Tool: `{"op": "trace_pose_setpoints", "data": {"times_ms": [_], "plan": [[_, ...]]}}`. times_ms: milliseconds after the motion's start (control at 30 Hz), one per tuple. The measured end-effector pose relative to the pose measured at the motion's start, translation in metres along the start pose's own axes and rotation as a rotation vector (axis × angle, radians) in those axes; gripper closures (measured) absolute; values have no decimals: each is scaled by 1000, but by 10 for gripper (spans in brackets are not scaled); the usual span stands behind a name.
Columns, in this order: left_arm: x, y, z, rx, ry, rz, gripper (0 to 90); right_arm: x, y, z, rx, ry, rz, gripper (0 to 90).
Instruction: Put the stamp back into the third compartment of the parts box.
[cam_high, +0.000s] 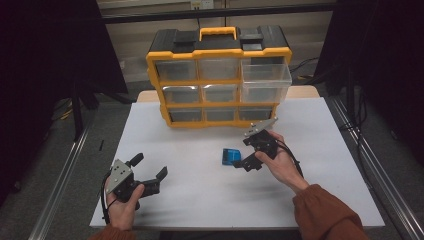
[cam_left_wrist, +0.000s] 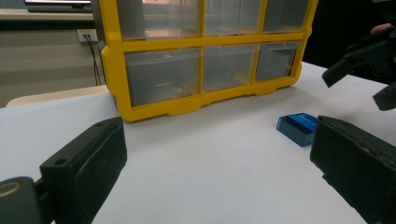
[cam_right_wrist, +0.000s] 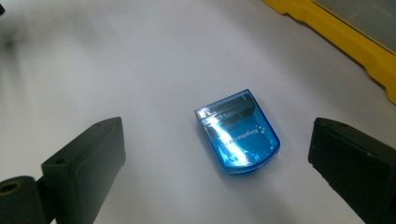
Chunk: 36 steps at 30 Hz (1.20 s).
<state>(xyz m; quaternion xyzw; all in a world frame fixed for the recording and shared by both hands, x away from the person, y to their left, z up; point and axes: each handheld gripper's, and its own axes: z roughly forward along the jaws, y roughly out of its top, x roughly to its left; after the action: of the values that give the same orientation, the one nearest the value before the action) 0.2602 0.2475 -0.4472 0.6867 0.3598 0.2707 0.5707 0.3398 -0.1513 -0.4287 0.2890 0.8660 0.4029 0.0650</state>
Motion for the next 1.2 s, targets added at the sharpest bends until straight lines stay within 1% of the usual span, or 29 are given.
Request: {"op": "trace_pose_setpoints", "data": {"times_ms": [33,67,100,133,167,200,267,300,333,367,400,433,467,500,533,600,633,667,767,833,867,967,1000,1033,1067,1100,1167,1200], "plan": [[0,0,0,1,-2,2,40,-2,3,3,20,-4,-12,34],[0,0,0,-2,-1,0,40,-5,7,9,45,6,-2,33],[0,0,0,1,-4,2,40,-5,7,9,45,6,-2,33],[0,0,0,-5,-6,-2,40,-7,9,15,106,28,9,41],[0,0,0,-5,-6,-2,40,-7,9,15,106,28,9,41],[1,0,0,-5,-9,2,40,-7,10,16,120,22,5,39],[0,0,0,-8,-6,1,40,-9,14,23,142,32,13,40],[0,0,0,-8,-6,1,40,-9,14,23,142,32,13,40],[0,0,0,-5,-6,4,40,-9,16,24,148,27,6,37],[0,0,0,-3,-6,3,40,-10,18,25,175,37,-4,38],[0,0,0,-4,-2,8,40,-11,21,26,180,39,-17,36],[0,0,0,-4,-4,5,40,-11,22,27,200,51,-3,31],[1,0,0,-4,-11,1,40,-11,26,31,258,78,-11,47],[1,0,0,-4,-11,1,40,-11,26,31,258,78,-11,47],[0,0,0,0,-8,-3,40,-13,29,36,320,99,-38,64],[0,0,0,-2,-14,-4,40,-13,30,38,325,99,-33,52],[0,0,0,-3,-13,-6,40,-15,31,39,333,115,-43,51],[0,0,0,-3,-13,-5,40,-17,32,43,338,99,-47,74],[0,0,1,-5,-8,1,40,-20,31,48,351,97,-47,80],[0,0,1,-5,-9,2,40,-24,29,52,364,109,-54,112],[0,-1,1,1,-11,-4,40,-27,27,55,361,100,-50,143],[0,-1,1,2,-8,2,40,-30,26,57,359,104,-50,156],[0,-1,1,3,-15,2,40,-30,26,58,364,114,-54,171],[0,-1,2,2,-18,0,40,-31,26,61,366,106,-58,177],[0,-1,2,3,-21,-1,40,-31,25,63,375,119,-54,176],[0,-1,2,1,-22,-3,40,-31,26,66,381,114,-75,187],[-1,-1,2,4,-11,3,40,-29,26,69,385,110,-85,219],[-1,-1,1,3,-7,2,40,-27,28,71,404,116,-92,256]]}}
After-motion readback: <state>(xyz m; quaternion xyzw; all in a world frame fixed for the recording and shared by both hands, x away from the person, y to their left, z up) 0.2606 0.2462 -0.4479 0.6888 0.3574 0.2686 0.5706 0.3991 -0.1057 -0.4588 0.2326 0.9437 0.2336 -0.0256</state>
